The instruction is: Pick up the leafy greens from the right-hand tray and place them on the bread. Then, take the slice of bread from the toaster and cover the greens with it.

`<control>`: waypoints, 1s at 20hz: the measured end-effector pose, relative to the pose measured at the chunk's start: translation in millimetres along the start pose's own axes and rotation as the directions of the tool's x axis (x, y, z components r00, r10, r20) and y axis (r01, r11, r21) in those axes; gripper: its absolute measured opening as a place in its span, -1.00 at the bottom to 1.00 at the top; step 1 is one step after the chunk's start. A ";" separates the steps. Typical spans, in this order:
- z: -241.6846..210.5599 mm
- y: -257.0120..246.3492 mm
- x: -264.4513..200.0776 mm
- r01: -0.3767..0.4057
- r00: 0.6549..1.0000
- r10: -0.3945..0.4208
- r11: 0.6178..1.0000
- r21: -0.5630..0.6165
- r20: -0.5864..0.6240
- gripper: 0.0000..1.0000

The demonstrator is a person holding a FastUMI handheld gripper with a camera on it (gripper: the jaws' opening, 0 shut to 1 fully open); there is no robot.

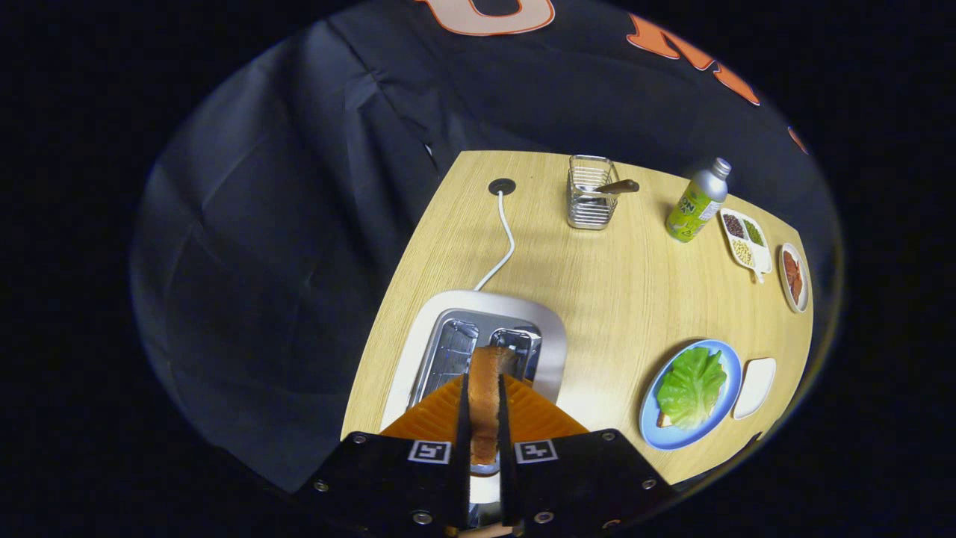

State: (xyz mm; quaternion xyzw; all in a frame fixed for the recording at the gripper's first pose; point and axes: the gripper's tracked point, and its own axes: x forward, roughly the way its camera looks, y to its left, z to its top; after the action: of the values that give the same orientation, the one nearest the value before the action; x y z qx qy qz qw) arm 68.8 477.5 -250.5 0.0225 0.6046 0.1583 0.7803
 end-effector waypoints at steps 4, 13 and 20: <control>5.5 0.2 -18.4 -0.054 0.998 0.054 0.998 0.024 0.029 -0.72; 14.1 -4.1 -68.8 -0.183 0.976 0.172 0.980 0.073 0.135 -0.71; 17.7 -33.3 -103.6 -0.292 0.940 0.259 0.947 0.131 0.223 -0.71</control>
State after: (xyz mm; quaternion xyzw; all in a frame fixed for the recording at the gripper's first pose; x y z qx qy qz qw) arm 70.3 420.2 -156.3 0.1865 0.5235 0.2136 0.8035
